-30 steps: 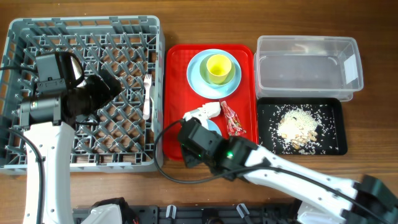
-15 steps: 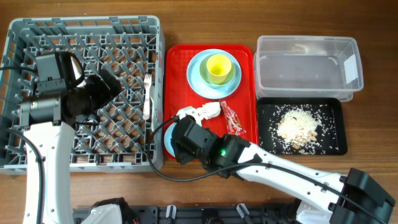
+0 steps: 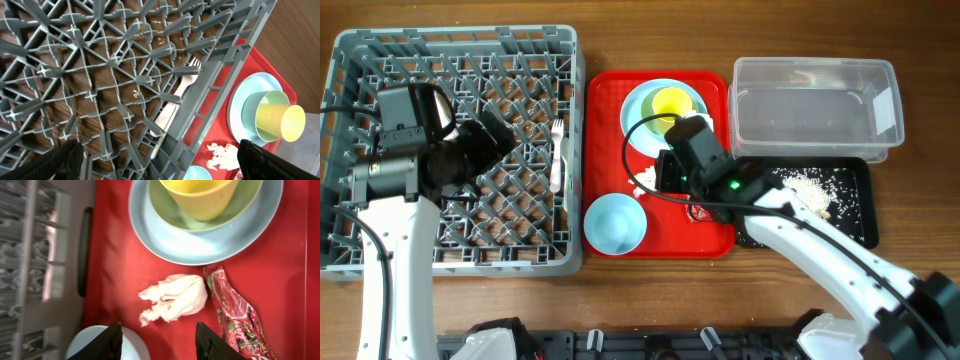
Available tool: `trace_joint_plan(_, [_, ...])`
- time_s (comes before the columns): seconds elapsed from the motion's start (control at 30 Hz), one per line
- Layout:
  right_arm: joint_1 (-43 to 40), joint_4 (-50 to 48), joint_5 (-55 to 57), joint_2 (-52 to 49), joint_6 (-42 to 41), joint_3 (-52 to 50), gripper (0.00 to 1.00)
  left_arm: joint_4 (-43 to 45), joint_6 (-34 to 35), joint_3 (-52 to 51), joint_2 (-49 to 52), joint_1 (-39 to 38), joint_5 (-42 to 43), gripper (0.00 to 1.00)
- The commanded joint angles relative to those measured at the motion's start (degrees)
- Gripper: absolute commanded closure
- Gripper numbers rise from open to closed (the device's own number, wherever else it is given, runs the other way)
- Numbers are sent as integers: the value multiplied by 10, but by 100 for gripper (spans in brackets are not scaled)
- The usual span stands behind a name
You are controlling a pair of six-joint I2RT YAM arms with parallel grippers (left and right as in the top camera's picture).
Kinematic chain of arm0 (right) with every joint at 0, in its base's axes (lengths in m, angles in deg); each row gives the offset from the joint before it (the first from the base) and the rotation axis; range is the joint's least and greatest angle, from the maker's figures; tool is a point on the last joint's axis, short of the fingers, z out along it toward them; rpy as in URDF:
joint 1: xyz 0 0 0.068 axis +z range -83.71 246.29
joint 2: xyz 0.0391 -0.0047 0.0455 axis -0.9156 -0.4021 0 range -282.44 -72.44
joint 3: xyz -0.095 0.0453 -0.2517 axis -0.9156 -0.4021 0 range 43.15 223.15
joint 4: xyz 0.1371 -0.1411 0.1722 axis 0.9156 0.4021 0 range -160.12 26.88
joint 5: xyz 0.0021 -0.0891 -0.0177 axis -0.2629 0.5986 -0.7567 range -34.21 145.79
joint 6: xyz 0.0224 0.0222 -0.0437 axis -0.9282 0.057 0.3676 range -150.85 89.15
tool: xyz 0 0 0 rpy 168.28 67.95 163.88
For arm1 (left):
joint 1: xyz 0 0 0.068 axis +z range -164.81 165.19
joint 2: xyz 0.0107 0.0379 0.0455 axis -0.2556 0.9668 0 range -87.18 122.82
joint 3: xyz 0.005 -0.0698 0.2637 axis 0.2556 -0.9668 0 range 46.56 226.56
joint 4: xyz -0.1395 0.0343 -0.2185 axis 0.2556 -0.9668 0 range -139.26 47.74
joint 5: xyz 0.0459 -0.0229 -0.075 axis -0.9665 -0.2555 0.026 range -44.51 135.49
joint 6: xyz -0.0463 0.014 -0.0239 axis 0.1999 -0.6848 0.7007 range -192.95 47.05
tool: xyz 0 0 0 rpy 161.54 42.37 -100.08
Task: Sort waste into correct bins and load items into the dishwasher rack
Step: 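Grasp the crumpled tissue with the right gripper and drop it in the clear bin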
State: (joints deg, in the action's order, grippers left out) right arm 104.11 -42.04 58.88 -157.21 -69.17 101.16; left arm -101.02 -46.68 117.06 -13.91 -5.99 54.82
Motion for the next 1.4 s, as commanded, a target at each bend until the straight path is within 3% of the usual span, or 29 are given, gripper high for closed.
trace_joint_plan(0.0, [1,-3,45,-53,-20,5,52,1,1,9,-2,3,5,0])
trace_joint_plan(0.43, [1,-69,-10,-177,-54,5,51,1,1,9,-2,3,5,0])
trace_joint_plan(0.57, [0,-88,-14,-173,-51,6,61,1,1,9,-2,3,5,0])
trace_joint_plan(0.67, [0,-92,-3,-142,-51,13,87,1,1,9,-2,3,5,0])
trace_joint_plan(0.73, [0,-92,19,-107,-49,15,95,1,1,9,-2,3,5,0])
trace_joint_plan(0.97, [-16,-62,98,53,5,15,96,1,1,9,-2,3,5,0])
trace_joint_plan(1.07, [-57,-46,182,131,16,15,96,1,1,9,-2,3,5,0])
trace_joint_plan(1.17, [-140,-51,247,179,85,15,96,1,1,9,-2,3,5,0])
trace_joint_plan(1.37, [-270,-48,255,147,115,13,96,1,1,9,-2,3,5,0])
